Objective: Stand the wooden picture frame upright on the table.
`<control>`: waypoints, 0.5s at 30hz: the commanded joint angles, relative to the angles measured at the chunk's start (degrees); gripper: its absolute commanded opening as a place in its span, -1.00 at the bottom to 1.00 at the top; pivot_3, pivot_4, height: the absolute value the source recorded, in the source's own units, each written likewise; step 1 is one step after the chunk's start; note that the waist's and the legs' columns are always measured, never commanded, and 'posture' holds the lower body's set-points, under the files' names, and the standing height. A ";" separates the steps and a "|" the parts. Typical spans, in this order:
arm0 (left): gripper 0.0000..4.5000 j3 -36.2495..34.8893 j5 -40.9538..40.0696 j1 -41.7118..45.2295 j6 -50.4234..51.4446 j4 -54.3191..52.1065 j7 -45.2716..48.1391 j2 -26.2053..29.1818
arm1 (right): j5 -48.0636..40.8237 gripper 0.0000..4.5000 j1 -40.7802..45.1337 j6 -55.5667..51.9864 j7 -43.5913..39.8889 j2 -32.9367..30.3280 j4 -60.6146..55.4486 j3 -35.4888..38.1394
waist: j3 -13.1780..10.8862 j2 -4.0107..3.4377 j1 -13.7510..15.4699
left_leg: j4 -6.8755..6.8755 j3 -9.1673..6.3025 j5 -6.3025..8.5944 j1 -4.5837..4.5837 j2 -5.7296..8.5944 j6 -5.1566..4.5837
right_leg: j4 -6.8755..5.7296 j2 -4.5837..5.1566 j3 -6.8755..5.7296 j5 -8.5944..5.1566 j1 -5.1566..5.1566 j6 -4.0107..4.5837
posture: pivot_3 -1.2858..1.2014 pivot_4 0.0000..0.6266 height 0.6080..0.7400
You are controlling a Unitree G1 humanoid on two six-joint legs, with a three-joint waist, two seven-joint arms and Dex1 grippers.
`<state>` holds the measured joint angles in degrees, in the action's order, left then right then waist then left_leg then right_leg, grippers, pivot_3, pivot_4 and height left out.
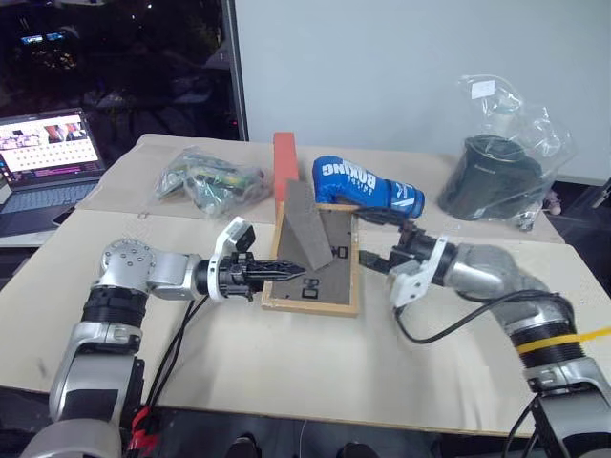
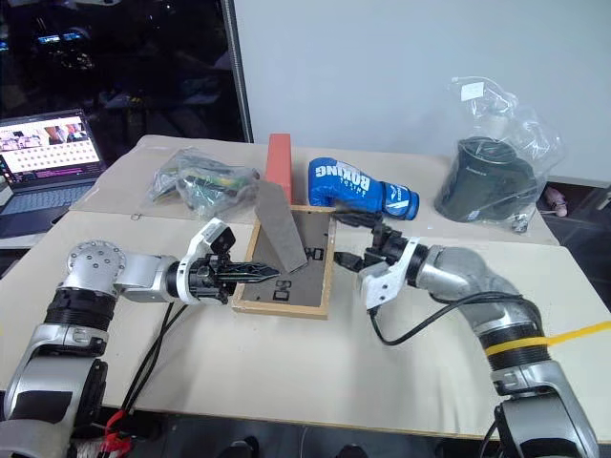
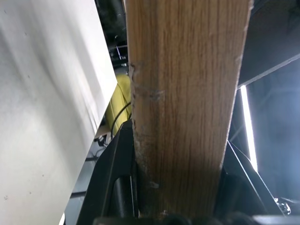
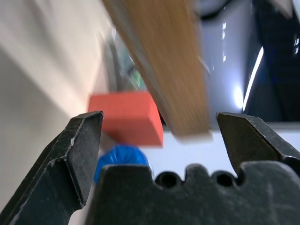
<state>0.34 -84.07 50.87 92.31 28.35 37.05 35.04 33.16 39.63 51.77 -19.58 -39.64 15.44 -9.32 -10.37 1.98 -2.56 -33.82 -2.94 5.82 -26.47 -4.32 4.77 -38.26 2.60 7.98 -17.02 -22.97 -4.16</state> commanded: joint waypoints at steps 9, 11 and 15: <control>-0.48 -2.87 6.93 -0.71 0.19 -7.57 6.40 -0.01 | 2.67 0.20 1.91 3.24 10.18 0.95 1.31 -0.02 | 0.00 0.00 -0.11 | -0.02 -0.02 -0.03 0.04 0.00 0.01 | -0.11 0.00 0.00 0.01 0.05 0.02 | 0.03 -0.52 0.61; -0.48 -3.55 8.12 -0.65 0.12 -7.67 7.19 -0.13 | 2.66 -0.07 1.83 3.23 10.52 0.92 1.26 -0.12 | 0.00 0.01 -0.10 | -0.04 -0.03 -0.05 0.05 0.00 0.00 | -0.15 0.00 0.00 0.01 0.05 0.02 | 0.03 -0.52 0.61; -0.48 -3.85 10.37 -1.07 -1.26 -9.64 9.30 0.16 | 1.94 -0.32 1.55 3.48 10.67 0.81 1.14 -0.18 | 0.00 0.01 -0.10 | -0.05 -0.03 -0.06 0.05 0.00 0.00 | -0.19 -0.01 0.00 0.01 0.04 0.01 | 0.03 -0.52 0.61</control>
<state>-1.13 -75.12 49.38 92.28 22.15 45.03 34.51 38.08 40.68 54.94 -10.38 -38.83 17.34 -10.50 -10.38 1.98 -2.66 -33.86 -2.98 5.76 -26.42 -4.31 4.76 -38.46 2.59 7.98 -17.01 -22.92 -4.14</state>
